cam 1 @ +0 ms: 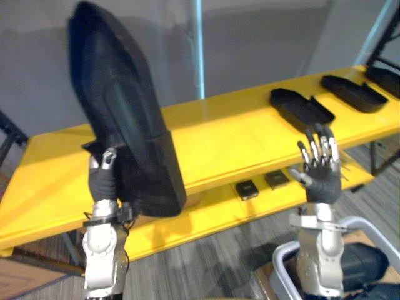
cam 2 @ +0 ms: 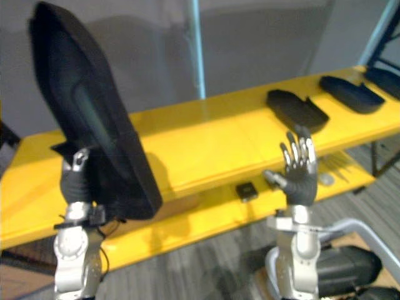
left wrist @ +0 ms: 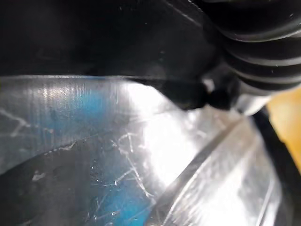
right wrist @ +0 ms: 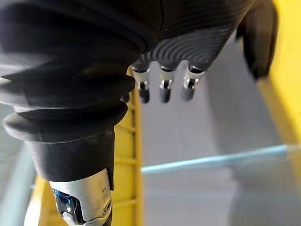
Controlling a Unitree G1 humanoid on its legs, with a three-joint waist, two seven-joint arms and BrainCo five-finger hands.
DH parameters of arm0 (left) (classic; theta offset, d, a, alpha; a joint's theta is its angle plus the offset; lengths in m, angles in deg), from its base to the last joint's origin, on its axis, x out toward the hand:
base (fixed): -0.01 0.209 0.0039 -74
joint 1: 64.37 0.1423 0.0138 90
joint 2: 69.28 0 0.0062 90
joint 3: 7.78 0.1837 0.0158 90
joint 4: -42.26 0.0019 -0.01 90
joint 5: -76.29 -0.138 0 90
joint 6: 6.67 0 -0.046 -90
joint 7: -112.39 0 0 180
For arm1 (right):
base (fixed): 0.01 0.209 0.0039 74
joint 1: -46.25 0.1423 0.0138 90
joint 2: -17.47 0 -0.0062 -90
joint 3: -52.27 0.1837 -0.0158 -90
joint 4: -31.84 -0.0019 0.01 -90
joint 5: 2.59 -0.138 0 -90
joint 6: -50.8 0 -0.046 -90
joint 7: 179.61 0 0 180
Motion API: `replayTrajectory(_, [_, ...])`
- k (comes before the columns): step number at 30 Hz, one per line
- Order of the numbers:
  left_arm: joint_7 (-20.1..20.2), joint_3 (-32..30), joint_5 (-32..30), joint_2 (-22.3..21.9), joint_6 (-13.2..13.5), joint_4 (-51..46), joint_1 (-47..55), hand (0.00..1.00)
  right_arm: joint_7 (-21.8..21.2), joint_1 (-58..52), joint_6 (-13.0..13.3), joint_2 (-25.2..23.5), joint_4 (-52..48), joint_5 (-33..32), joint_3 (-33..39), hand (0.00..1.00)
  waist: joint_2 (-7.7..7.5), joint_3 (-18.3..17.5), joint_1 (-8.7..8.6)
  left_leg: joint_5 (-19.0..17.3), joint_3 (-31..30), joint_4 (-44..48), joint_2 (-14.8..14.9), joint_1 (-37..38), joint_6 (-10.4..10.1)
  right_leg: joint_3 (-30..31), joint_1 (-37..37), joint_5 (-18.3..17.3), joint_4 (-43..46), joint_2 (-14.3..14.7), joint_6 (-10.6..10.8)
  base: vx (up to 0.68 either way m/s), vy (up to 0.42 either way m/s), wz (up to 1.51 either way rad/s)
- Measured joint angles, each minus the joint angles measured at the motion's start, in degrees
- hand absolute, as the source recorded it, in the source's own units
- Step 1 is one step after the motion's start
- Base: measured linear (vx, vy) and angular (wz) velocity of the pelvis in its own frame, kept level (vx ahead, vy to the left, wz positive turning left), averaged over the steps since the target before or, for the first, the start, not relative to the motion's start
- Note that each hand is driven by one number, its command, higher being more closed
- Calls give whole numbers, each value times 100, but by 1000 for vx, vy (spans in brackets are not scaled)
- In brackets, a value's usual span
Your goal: Walk over and take plastic housings, then place them on the shelf
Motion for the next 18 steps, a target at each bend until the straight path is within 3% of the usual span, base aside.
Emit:
replayTrajectory(1, [-46,21,-26,76,-64,267,-171,100,-44,-27,-62,17,-2,-8,8,0,0,0,-27,0,49,-4,7,5,0,46,-21,26,-16,7,-1,-7,8,-42])
replayTrajectory(4, [-454,30,-59,324,-423,1631,-1008,100,-267,-190,-338,153,-12,-200,274,0,-4,-3,-317,1,268,-21,35,17,0,257,-100,130,-99,48,-23,-2,11,-35])
replayTrajectory(6, [-678,12,-61,505,-653,2162,-1343,100,-290,-307,-378,208,-14,-247,492,0,-3,-3,-456,1,400,-67,51,92,0,396,-133,148,-105,99,-29,14,-7,-38])
replayTrajectory(8, [-886,-5,-60,789,-875,2718,-1757,100,-1010,-505,-828,280,-57,-899,638,0,-3,-3,-632,1,557,-81,79,143,0,529,-167,158,-104,113,-41,15,10,-31])
replayTrajectory(9, [-902,-4,-64,865,-935,2886,-1909,100,-1269,-581,-991,321,-67,-1021,638,0,4,1,-668,1,570,-81,84,140,0,539,-178,160,-104,120,-44,-5,-7,-20])
replayTrajectory(11, [-1087,-18,-69,1151,-1293,3513,-2493,100,-2061,-879,-1442,511,-75,-1090,421,0,35,20,-786,1,637,-85,110,162,0,620,-194,169,-102,186,-55,-13,-25,-15])
replayTrajectory(14, [-1351,-14,-290,1439,-1733,4203,-3041,100,-2235,-961,-1659,575,-79,-1235,171,0,96,58,-873,2,689,-102,137,184,-1,698,-227,178,-110,186,-70,-30,-11,-15])
replayTrajectory(18, [-1475,-14,-209,1571,-2352,4817,-3481,100,-2230,-941,-1690,702,-79,-1247,130,0,205,156,-944,18,732,-94,134,47,-5,791,-402,219,-91,192,-82,-30,-4,-5])
